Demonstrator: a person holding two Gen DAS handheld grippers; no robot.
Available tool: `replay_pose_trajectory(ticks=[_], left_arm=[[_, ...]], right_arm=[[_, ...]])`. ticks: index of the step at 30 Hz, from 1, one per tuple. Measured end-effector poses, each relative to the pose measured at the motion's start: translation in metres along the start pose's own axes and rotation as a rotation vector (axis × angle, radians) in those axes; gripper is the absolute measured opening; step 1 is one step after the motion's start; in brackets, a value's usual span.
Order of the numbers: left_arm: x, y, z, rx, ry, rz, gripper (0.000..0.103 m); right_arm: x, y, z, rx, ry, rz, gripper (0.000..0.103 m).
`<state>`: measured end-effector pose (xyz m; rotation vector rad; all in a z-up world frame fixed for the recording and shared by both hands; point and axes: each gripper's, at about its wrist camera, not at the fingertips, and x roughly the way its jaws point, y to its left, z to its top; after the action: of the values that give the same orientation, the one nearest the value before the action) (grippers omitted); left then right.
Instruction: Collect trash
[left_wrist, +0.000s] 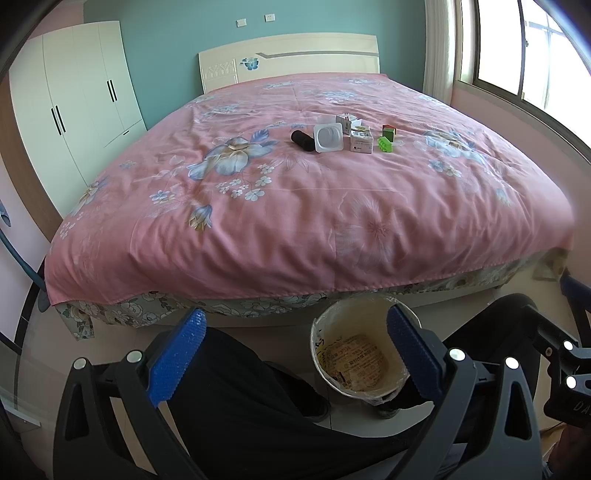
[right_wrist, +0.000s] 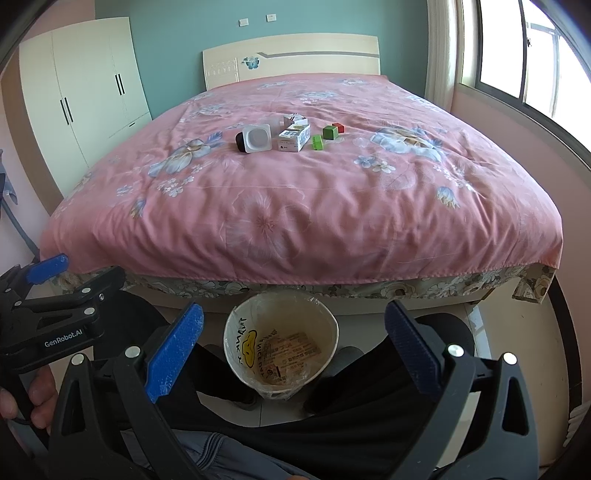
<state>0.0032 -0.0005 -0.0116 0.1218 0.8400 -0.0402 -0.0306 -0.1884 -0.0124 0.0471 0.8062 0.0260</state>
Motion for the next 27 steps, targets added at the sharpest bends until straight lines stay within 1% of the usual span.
replay_pose_trajectory(ticks=[27], left_arm=[[0.0006, -0.0064, -0.0048, -0.002, 0.002, -0.009, 0.100]], right_arm=[[0.0051, 0.0043, -0.0052, -0.012, 0.012, 0.032, 0.097]])
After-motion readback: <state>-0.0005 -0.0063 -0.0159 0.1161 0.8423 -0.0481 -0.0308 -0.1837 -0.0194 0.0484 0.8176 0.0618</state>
